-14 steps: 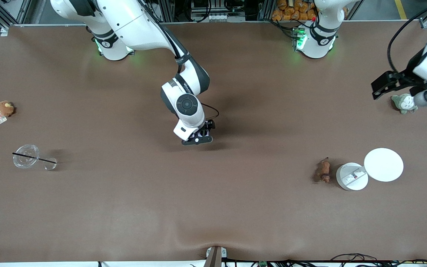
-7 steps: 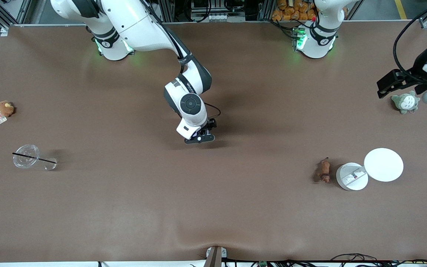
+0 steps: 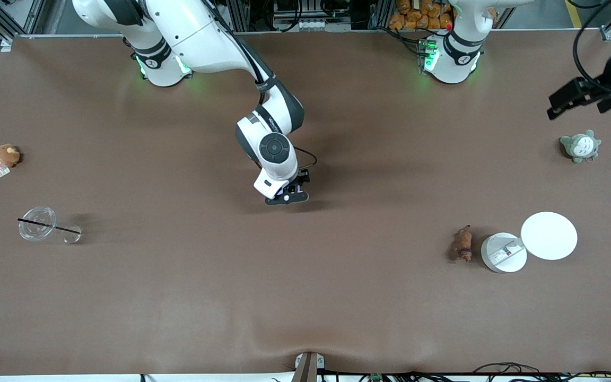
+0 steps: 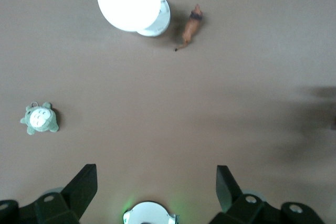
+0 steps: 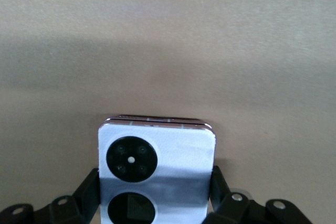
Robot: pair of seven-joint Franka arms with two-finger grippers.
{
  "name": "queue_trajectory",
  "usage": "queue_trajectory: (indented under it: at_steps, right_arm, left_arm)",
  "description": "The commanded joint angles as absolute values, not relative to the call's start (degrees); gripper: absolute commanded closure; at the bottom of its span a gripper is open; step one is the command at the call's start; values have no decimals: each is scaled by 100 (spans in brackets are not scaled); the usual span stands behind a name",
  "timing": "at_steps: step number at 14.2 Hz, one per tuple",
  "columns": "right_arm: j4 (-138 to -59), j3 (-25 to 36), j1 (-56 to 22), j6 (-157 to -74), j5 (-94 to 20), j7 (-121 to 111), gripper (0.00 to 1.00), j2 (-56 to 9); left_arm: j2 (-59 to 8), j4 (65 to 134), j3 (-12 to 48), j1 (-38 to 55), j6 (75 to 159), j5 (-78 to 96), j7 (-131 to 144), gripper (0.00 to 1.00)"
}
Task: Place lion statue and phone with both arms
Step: 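Raise the left gripper away while the right gripper grasps the phone, then carry the white phone with the right gripper toward the clear cup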
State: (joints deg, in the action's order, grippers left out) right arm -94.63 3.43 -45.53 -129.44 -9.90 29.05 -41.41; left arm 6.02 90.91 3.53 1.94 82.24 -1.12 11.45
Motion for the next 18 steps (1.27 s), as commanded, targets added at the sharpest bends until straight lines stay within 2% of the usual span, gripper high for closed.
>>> queue_trajectory:
  at_steps: [1, 3, 7, 9, 14, 18]
  right_arm:
    - [-9001, 395, -4212, -12157, -1046, 2988, 100, -4026]
    - [-8886, 396, -3790, -12067, -1055, 2936, 100, -3990]
    - [-8868, 396, -2780, -12111, -1020, 2665, 100, -3780]
    - [-8842, 387, -2148, -12059, -1037, 1615, 100, -3753]
    - [-8894, 474, -987, -11391, -888, 723, 100, -3489]
    - [-9148, 571, -318, -11679, -608, -279, 100, -3603]
  left_arm:
    - [1124, 9755, 176, 387, 8446, -35, 1099, 0]
    - [1291, 9887, 132, 404, 8446, -44, 1090, 0]
    - [1169, 9818, 149, 378, 8455, -96, 1081, 0]
    - [1143, 9791, 149, 378, 8455, -105, 1037, 0]
    - [1151, 9773, 149, 343, 8455, -97, 967, 0]
    - [1099, 9782, 149, 343, 8464, -97, 976, 0]
